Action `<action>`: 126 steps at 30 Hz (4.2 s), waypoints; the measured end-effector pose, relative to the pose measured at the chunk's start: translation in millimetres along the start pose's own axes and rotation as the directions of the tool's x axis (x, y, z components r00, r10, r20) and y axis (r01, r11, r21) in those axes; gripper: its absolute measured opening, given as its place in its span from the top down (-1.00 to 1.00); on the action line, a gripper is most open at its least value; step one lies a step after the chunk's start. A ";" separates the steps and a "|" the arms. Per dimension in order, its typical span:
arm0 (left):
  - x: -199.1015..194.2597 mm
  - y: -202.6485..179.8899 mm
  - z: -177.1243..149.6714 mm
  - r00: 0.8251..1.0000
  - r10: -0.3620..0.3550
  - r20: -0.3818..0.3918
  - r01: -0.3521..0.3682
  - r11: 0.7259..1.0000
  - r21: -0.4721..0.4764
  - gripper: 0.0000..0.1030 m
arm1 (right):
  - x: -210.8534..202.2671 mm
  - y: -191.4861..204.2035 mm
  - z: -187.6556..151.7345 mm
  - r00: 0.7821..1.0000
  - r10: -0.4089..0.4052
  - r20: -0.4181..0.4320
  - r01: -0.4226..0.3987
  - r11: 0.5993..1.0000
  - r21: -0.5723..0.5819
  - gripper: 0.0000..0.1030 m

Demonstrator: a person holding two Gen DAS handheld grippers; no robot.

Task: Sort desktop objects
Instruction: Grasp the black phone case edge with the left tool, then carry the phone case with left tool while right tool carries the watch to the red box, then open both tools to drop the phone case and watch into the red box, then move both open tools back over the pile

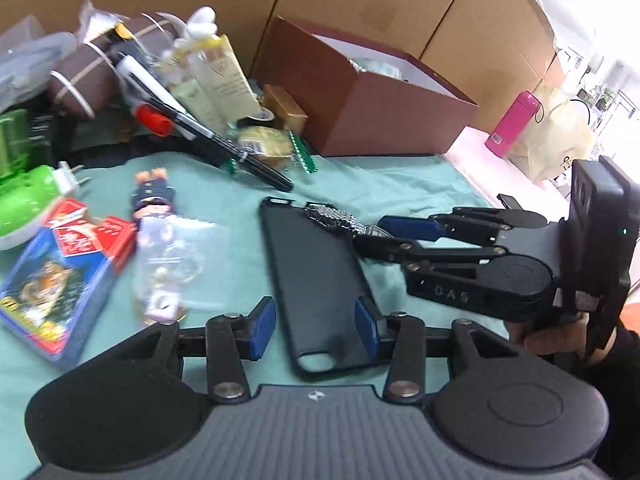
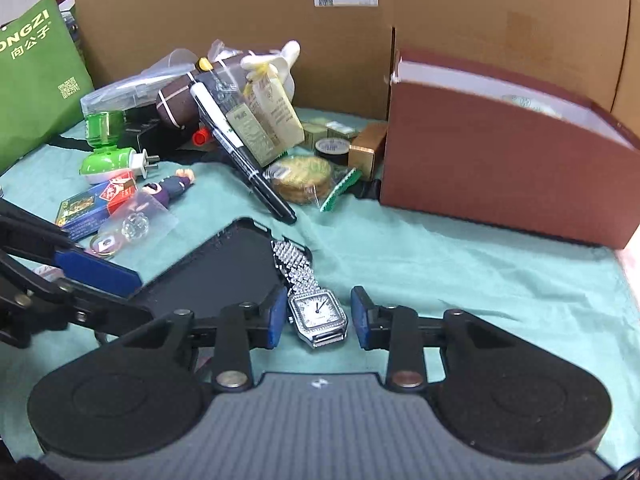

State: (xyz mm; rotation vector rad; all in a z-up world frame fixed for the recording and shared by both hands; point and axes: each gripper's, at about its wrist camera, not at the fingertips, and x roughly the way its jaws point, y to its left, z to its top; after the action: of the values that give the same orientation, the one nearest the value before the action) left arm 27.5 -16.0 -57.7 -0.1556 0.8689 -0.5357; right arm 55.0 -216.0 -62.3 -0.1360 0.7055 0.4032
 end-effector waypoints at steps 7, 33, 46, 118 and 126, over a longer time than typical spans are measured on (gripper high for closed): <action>10.9 1.6 5.6 0.998 0.057 0.010 -0.057 0.998 0.002 0.73 | -4.6 1.6 -2.3 1.000 -0.003 -0.010 0.002 1.000 -0.016 0.42; -12.0 -16.9 25.1 0.992 0.015 0.128 -0.012 1.000 -0.019 0.92 | -50.9 -4.8 15.0 0.990 -0.093 0.111 0.091 0.996 0.020 0.43; -17.8 -36.3 48.0 0.985 -0.013 0.170 0.010 1.000 0.019 0.92 | -80.8 -20.2 33.2 0.969 -0.143 0.200 0.143 0.990 0.016 0.43; 59.7 -65.1 178.2 0.957 0.081 0.278 -0.086 0.996 0.007 -0.91 | -29.7 -97.5 121.9 0.933 -0.319 0.167 0.307 0.947 0.098 -0.87; 23.2 -72.2 140.8 0.955 0.104 0.278 -0.108 0.994 -0.002 -0.91 | -59.4 -54.7 101.8 0.935 -0.304 0.184 0.294 0.953 0.077 -0.92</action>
State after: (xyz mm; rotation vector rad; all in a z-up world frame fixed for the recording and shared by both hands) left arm 119.0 -101.5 41.8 -0.1665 0.5958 -0.4070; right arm 97.6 -258.6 52.7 -0.1534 0.4907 0.1043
